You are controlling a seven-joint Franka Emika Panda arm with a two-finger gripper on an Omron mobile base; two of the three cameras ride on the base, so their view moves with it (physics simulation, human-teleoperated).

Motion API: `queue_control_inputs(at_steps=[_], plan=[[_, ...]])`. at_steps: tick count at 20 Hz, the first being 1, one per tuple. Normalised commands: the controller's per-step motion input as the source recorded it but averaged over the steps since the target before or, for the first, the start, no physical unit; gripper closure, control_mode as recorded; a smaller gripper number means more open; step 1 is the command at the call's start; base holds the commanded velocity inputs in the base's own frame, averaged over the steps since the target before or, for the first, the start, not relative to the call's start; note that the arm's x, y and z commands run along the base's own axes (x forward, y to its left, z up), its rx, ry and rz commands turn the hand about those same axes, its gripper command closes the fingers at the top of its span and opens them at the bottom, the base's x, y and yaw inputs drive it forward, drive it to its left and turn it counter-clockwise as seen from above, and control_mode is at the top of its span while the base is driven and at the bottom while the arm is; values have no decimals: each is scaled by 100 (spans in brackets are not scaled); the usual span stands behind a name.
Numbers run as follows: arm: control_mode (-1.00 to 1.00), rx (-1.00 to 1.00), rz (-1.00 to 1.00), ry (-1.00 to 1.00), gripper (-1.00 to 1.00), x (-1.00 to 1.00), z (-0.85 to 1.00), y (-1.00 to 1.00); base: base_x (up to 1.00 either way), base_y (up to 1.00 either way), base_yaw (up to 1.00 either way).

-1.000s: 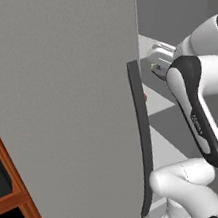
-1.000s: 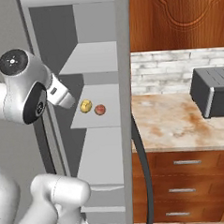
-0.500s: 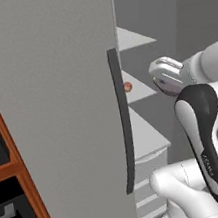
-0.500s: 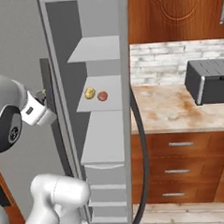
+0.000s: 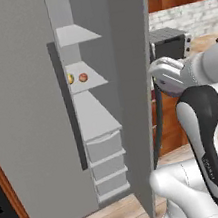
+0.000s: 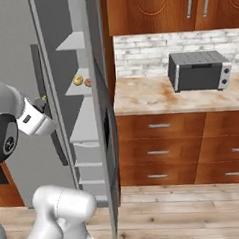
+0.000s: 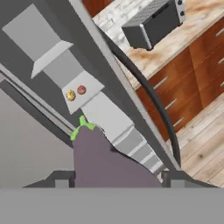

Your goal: Take the peach, potato, and eggplant from the freezer and place them in the bowl on the counter.

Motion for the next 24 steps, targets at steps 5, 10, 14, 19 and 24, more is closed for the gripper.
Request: queue_control_inputs(at_steps=[5,10,14,19,24], plan=[[100,0,0,0,100,0,0,0,-4,-100,0],[100,0,0,0,100,0,0,0,5,-100,1],[100,0,0,0,100,0,0,0,9,-100,14],[100,0,0,0,100,0,0,0,1,-100,9],[100,0,0,0,100,0,0,0,17,-100,17]])
